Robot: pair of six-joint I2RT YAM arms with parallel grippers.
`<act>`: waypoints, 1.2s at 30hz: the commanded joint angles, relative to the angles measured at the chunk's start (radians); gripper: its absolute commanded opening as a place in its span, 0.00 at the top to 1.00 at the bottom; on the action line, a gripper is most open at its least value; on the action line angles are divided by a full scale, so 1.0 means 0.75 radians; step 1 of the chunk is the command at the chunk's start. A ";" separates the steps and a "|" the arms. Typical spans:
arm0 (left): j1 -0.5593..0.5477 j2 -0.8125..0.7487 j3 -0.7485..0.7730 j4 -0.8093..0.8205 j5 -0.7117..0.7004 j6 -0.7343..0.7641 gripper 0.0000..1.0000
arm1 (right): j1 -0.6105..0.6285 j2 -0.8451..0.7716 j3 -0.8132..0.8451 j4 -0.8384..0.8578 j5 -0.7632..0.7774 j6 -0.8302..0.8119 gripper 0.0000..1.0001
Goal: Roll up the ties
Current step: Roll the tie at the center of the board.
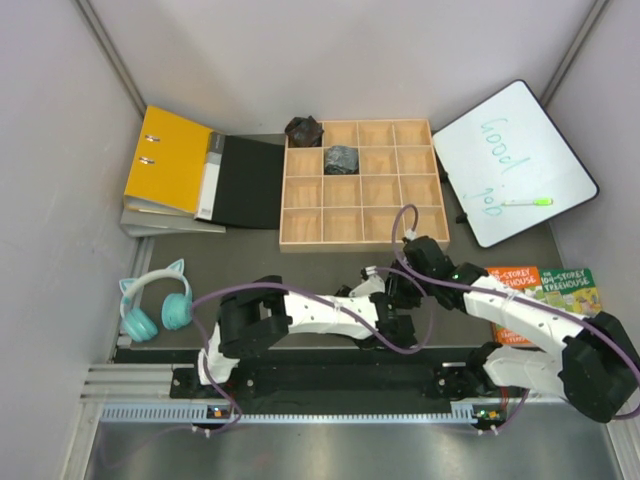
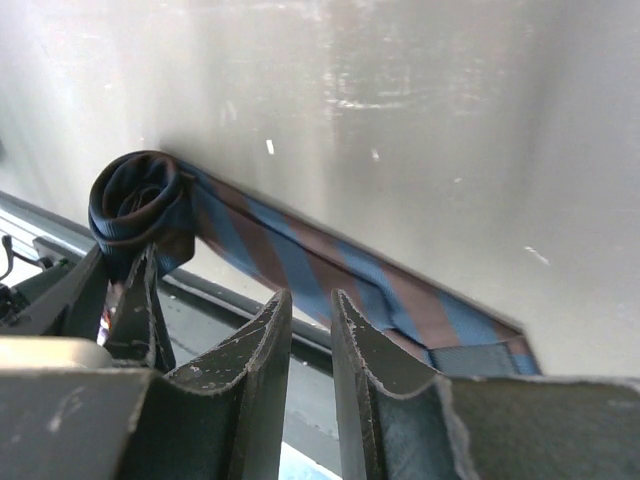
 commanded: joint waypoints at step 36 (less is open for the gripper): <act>-0.014 -0.038 -0.014 0.478 0.325 0.245 0.48 | -0.068 -0.089 -0.033 -0.023 -0.006 -0.035 0.77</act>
